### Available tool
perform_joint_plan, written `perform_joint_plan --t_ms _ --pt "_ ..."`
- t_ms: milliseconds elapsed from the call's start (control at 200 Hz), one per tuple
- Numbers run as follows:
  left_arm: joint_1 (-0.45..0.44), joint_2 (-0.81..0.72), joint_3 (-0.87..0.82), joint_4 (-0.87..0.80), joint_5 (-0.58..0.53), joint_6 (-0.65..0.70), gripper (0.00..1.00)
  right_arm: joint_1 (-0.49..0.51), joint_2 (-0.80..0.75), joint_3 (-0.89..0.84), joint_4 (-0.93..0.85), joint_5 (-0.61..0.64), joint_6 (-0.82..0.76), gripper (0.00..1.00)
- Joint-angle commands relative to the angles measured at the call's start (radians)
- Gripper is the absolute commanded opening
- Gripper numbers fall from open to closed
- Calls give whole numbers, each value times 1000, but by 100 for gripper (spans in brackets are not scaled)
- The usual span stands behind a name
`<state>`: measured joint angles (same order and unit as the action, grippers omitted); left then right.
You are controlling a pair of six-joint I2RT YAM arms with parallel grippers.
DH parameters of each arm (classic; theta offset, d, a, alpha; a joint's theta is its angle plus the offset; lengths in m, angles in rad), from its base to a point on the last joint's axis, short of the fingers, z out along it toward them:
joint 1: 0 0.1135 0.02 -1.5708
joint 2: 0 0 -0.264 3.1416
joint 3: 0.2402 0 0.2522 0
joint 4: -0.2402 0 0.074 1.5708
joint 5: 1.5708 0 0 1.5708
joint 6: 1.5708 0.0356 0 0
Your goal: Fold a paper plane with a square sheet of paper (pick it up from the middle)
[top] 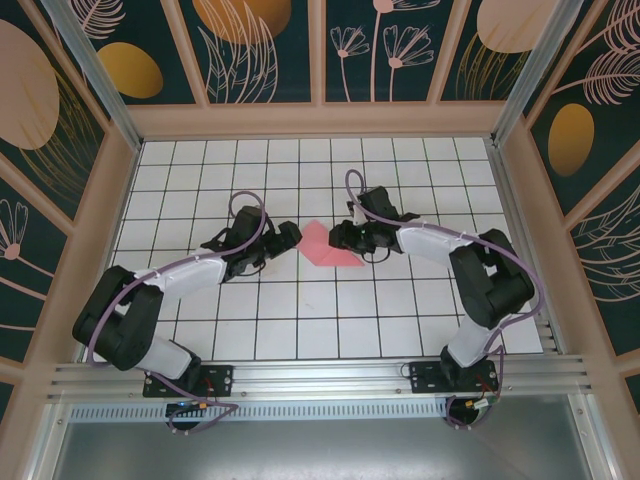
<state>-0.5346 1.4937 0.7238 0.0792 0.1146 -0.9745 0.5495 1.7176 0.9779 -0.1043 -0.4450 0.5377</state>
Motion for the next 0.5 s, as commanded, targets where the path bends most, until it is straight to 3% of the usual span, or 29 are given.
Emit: perform_joint_plan --t_ms 0,495 --pt "7 26 -23 105 82 -59 91 4 33 -9 74 -55 23 37" --pt "-7 69 -77 262 202 -208 85 -75 116 -88 148 -91 73 33"
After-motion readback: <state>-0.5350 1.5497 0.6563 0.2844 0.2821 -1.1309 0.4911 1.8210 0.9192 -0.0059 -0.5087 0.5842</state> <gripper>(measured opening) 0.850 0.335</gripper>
